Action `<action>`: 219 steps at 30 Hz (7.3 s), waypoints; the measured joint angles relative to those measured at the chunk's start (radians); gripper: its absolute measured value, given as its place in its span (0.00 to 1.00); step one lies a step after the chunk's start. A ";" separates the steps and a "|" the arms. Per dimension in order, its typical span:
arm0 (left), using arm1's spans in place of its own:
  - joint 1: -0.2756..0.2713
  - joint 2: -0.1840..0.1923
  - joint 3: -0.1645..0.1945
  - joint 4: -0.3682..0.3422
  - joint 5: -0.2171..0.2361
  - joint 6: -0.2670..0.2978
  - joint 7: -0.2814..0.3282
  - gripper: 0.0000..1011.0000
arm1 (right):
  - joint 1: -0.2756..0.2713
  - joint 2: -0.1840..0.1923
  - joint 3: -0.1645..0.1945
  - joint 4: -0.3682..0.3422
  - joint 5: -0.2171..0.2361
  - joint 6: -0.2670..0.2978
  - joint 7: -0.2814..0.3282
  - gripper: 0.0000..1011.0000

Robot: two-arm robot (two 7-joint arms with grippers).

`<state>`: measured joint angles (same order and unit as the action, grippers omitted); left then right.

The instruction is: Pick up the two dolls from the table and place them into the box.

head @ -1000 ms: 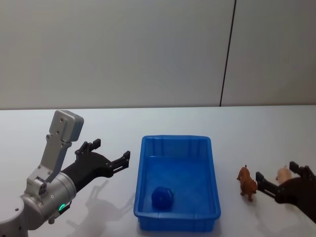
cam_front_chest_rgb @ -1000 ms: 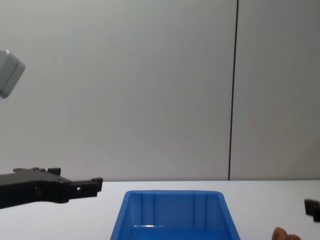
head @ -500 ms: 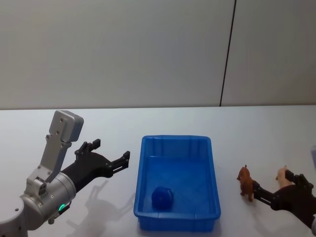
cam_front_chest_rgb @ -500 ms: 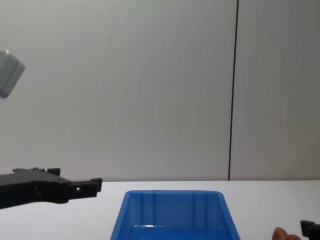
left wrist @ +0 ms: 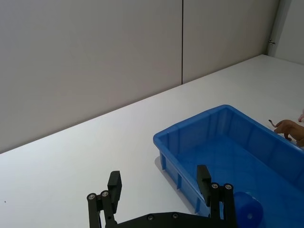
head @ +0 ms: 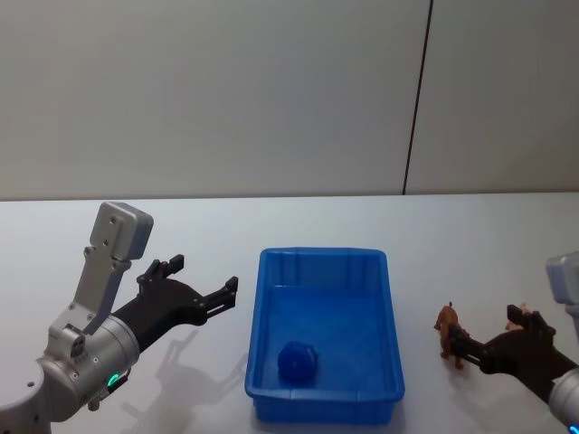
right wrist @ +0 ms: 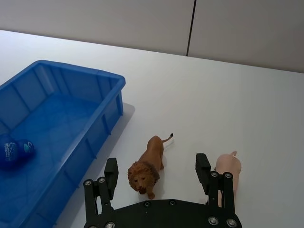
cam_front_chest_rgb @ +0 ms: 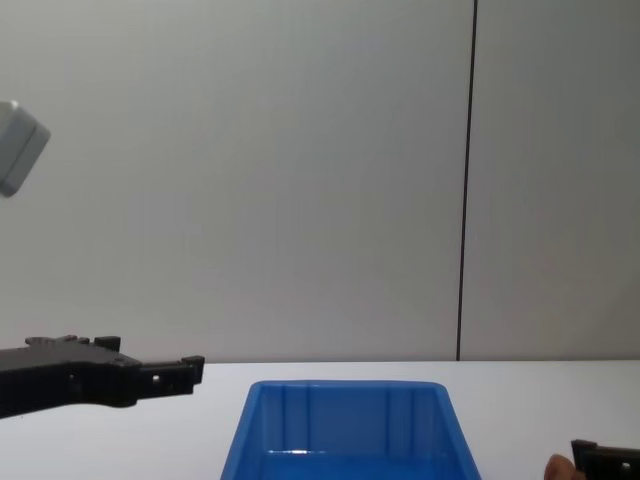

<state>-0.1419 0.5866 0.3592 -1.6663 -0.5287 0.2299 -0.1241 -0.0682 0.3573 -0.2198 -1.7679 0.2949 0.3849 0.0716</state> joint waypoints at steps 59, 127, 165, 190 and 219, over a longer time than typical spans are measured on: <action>0.000 0.000 0.000 0.000 0.000 0.000 0.000 0.99 | 0.132 -0.127 -0.043 0.199 -0.045 0.061 0.016 0.93; 0.000 0.000 0.000 0.000 0.000 0.000 0.000 0.99 | 0.195 -0.141 -0.038 0.090 -0.054 -0.204 0.186 0.41; 0.000 0.000 0.000 0.000 0.000 0.000 0.000 0.99 | 0.269 -0.199 -0.089 0.152 -0.011 0.070 0.229 0.56; 0.000 0.000 0.000 0.000 0.000 0.000 0.000 0.99 | 0.264 -0.191 -0.085 0.140 -0.008 0.052 0.223 0.99; 0.000 0.000 0.000 0.000 0.000 0.000 0.000 0.99 | 0.177 -0.120 -0.038 0.039 0.063 0.015 0.105 0.99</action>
<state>-0.1420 0.5865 0.3593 -1.6662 -0.5288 0.2299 -0.1242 0.1086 0.2371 -0.2574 -1.7292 0.3574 0.3999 0.1766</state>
